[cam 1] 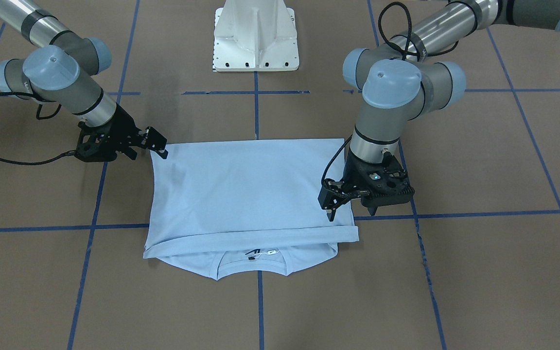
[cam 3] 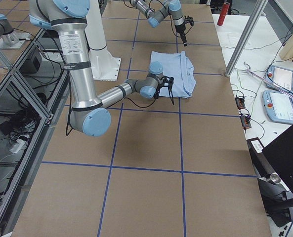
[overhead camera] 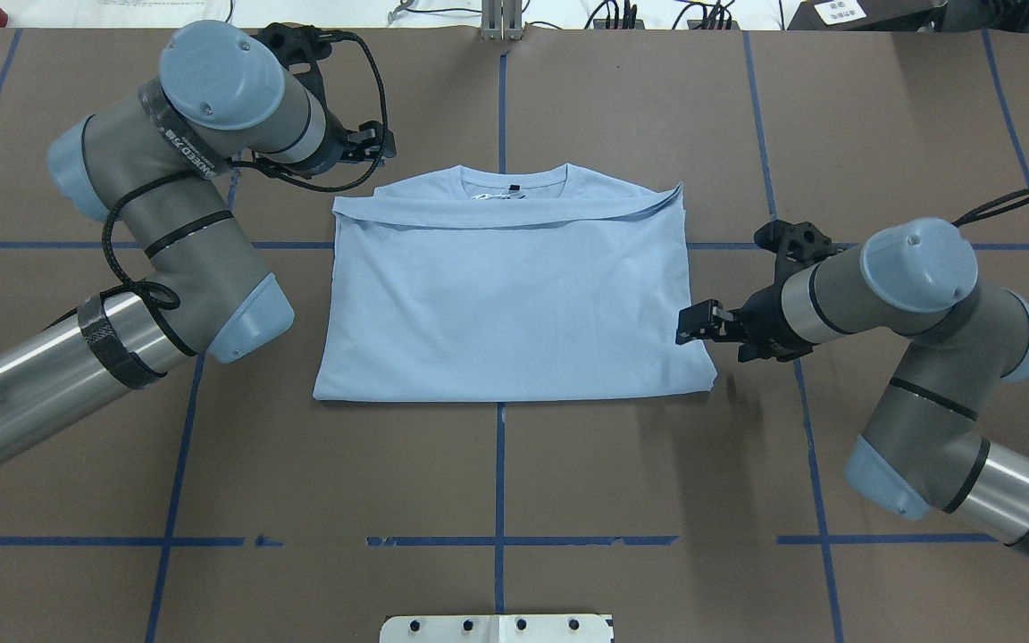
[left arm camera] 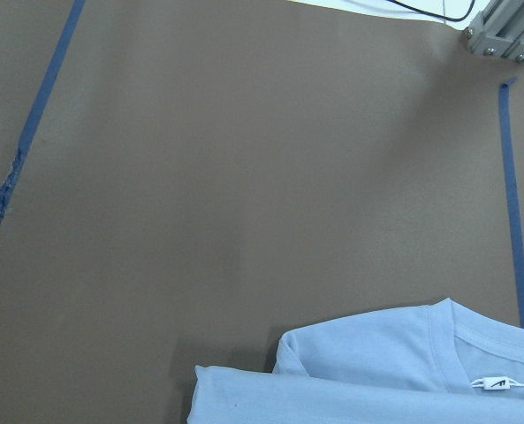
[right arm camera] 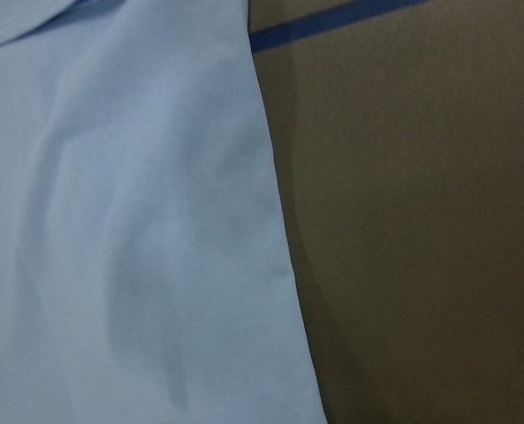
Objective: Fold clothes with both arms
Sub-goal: 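Move the right gripper to the folded shirt's near corner and grasp it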
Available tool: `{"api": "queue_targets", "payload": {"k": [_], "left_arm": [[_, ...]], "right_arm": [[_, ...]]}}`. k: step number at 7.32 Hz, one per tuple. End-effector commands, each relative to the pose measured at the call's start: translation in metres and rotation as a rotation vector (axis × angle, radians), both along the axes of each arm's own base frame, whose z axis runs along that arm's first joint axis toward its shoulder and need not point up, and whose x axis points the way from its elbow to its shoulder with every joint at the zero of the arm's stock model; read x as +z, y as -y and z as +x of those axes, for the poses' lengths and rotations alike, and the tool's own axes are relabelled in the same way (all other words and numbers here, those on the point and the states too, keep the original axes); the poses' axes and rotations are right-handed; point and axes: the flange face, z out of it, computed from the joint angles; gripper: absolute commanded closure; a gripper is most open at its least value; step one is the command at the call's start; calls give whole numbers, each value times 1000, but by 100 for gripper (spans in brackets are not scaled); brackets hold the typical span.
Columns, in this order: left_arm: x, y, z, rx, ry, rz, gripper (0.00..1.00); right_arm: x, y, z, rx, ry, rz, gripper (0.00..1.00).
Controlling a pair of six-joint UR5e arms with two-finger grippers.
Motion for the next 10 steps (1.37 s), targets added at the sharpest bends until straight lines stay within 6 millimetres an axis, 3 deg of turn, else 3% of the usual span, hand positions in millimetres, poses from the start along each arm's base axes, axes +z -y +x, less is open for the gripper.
{"api": "queue_targets", "payload": {"k": [1,3,6,7,8,10], "left_arm": [[-1,0,-1,-1,-1,1,0],[1,0,-1,0,1,0,0],[8,-1,-1,2,6,-3,0],[8,-1,-1,2,6,-3,0],[8,-1,-1,0,6,-3,0],[5,-4,-1,1,2,0,0]], "right_arm": [[5,-15,-12,-15,-15,7,12],[4,-16,-13,-27,-9,4,100],[1,-16,-6,-55,10,-16,100],[8,-27,11,-67,10,-30,100],[17,-43,31,-71,0,-40,100],[40,-126,68,-185,-39,-79,100]]}}
